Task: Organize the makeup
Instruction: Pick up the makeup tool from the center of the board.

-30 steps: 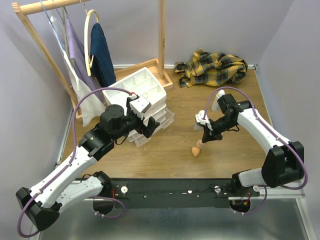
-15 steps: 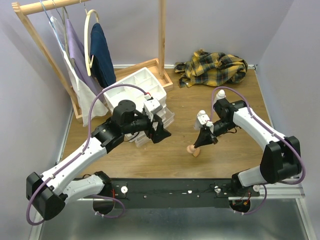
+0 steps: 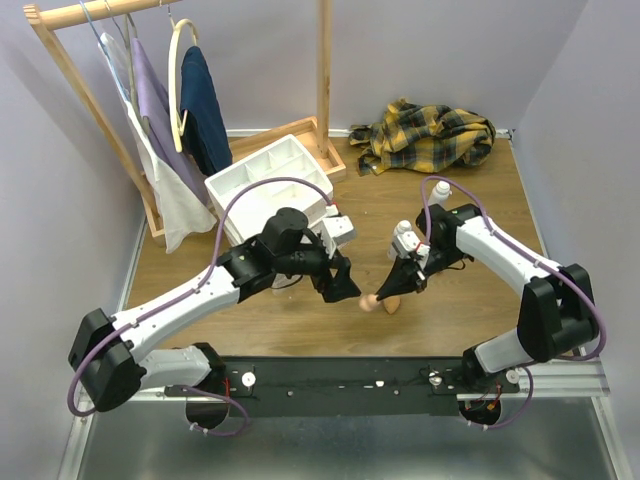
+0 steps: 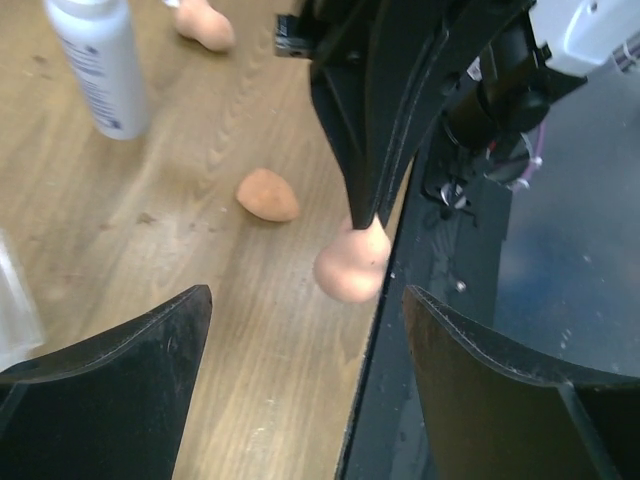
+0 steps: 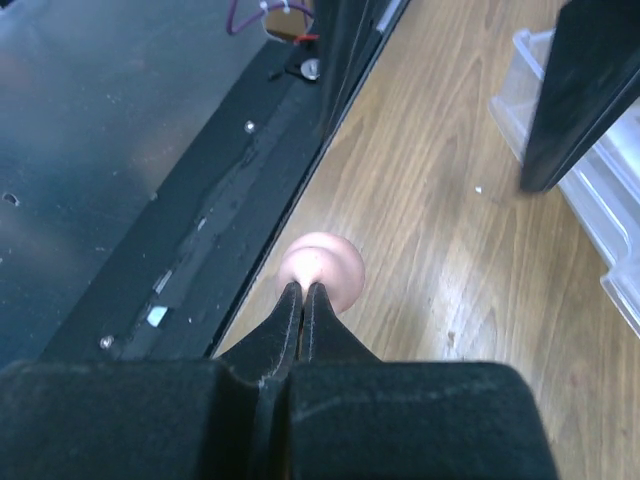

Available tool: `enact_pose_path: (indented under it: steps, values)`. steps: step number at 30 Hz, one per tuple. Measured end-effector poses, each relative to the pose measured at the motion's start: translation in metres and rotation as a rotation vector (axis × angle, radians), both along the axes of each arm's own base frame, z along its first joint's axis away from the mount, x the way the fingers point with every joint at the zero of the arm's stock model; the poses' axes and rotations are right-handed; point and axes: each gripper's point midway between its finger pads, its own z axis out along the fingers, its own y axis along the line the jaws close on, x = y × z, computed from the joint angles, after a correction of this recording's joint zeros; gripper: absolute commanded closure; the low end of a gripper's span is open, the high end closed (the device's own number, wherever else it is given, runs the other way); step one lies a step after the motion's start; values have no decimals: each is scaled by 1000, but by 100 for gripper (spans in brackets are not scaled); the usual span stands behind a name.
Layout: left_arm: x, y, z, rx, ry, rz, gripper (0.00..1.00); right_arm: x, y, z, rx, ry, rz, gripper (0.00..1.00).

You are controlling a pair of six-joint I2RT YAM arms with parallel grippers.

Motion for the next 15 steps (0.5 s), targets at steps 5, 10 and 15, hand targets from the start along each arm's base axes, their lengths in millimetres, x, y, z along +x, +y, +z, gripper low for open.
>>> enact_pose_path:
  steps: [5,10,15]
  values:
    - [-16,-13,-17,36,38,-63,22,-4,5,2,27,5,14,99]
    - [-30,-24,-25,58,68,-134,28,-5,7,4,38,6,20,100]
    - [-44,-31,-33,86,96,-202,38,-6,7,4,39,6,22,100]
